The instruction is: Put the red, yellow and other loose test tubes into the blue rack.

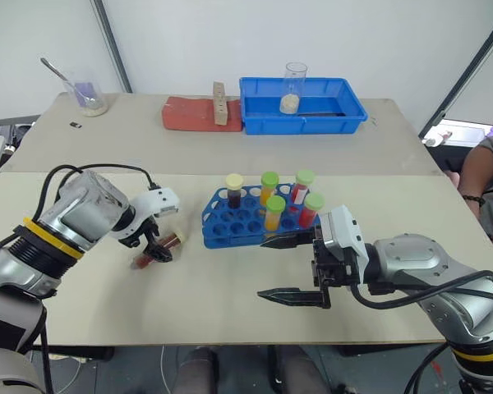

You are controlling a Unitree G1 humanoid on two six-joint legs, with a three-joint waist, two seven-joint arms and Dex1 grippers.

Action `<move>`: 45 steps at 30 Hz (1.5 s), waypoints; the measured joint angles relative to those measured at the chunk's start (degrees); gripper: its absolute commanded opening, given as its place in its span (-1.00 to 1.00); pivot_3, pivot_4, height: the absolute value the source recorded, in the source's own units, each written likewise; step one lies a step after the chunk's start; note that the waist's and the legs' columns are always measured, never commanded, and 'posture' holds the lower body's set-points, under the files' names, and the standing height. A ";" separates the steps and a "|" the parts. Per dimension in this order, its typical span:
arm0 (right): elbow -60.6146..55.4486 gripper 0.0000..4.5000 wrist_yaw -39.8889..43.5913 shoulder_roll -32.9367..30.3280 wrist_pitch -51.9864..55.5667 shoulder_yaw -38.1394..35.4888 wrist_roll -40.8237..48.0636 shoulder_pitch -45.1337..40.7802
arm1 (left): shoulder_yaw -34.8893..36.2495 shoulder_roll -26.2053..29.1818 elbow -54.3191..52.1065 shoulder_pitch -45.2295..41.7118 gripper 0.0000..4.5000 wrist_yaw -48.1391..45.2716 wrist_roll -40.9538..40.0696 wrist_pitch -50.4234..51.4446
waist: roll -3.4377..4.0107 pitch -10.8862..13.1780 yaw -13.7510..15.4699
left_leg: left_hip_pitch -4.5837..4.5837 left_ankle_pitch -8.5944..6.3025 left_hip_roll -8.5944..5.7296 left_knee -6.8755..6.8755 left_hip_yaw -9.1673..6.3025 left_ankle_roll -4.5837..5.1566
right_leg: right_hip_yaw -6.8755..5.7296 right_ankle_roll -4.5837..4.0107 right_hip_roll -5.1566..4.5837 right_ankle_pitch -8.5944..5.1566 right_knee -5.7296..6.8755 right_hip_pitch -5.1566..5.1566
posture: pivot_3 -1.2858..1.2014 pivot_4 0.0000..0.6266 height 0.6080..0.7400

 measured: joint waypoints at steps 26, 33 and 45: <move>-3.02 1.00 -2.36 -5.82 1.25 -8.57 2.25 7.54 | 37.68 -6.59 -3.37 8.70 -0.58 2.24 -20.46 -4.65 | -0.02 0.00 0.01 | -0.02 0.02 0.00 0.19 -0.04 0.05 | -0.01 0.00 -0.03 0.02 0.13 0.03 | 0.03 -0.52 0.83; -4.92 1.00 -6.02 -5.96 1.23 -10.72 1.54 10.52 | 48.14 -23.33 -19.13 22.08 -0.58 17.57 -26.63 -10.04 | -0.10 0.00 -0.04 | 0.03 0.05 -0.02 0.27 -0.04 0.00 | 0.03 0.09 -0.07 0.23 0.07 0.14 | 0.03 -0.52 0.83; -5.72 1.00 -11.02 -5.56 3.60 -11.85 3.10 9.99 | 40.97 -36.94 -14.41 28.22 -0.58 28.88 -17.40 -37.27 | -0.10 -0.01 0.04 | 0.02 0.05 -0.05 0.26 -0.03 0.00 | 0.06 0.11 -0.07 0.33 -0.15 0.25 | 0.03 -0.52 0.83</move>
